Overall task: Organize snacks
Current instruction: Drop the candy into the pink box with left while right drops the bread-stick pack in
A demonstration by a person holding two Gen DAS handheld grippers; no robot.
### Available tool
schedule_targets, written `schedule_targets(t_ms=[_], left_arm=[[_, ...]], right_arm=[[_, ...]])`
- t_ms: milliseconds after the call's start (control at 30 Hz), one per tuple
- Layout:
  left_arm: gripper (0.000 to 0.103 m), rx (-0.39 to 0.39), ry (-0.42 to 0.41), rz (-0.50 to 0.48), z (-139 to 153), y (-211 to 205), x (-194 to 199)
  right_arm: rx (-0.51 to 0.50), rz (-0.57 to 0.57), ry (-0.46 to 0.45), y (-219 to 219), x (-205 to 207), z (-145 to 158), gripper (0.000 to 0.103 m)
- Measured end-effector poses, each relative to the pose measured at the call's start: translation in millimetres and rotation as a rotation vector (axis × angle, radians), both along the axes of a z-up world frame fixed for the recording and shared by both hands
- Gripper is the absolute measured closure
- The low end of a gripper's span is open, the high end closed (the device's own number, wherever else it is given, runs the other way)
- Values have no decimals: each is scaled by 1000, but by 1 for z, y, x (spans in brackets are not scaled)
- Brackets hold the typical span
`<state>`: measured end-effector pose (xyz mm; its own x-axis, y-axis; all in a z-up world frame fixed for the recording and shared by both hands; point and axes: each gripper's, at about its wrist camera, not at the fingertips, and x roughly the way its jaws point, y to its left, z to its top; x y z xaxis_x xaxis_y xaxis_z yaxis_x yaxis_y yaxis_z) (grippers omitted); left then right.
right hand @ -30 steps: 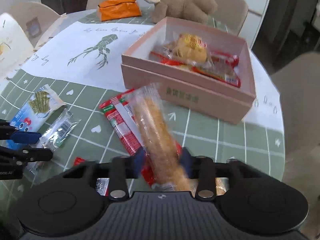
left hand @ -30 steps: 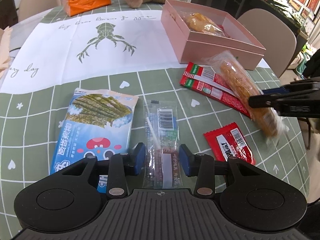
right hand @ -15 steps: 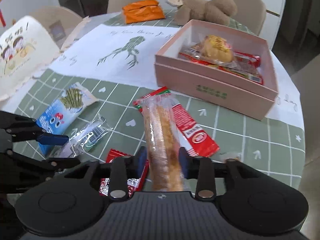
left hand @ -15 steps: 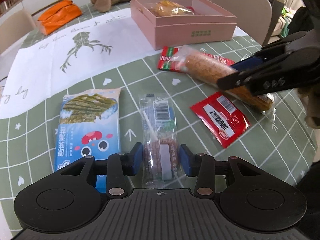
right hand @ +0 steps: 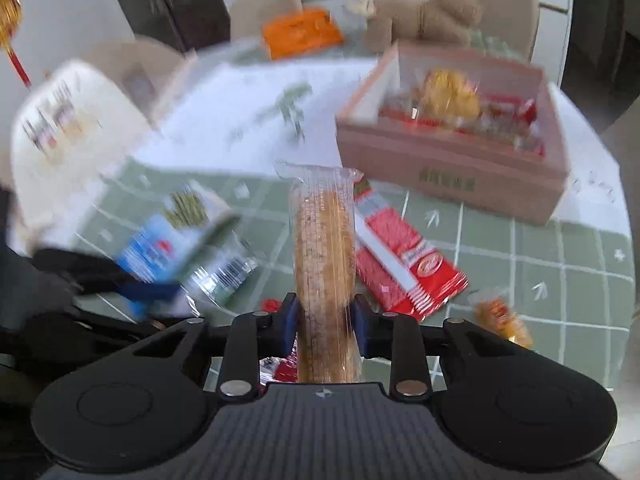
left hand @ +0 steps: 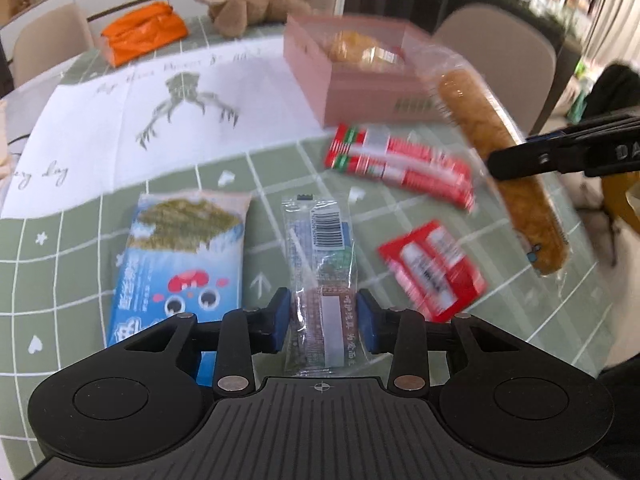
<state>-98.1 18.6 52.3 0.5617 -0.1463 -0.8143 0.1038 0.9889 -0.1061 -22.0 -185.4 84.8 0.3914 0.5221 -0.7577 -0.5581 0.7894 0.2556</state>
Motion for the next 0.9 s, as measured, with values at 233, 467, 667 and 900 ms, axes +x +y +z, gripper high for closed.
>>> schedule_targets(t_ms=[233,467,667,900], left_arm=[[62,-195,-302,-84,125,2,57],[61,-333,-237,-51,156,-10,195],[61,-328,-112,16,89,19,194],[61,-189,-42,122,37,67,135]], right_arm=[[161,-137,-219,-52,17,106,75],[124,-244,-329,-38,96,157,71],[93,-343,-163,-51,145,93,42],[-74,-293,-84,-59,102,21,42]])
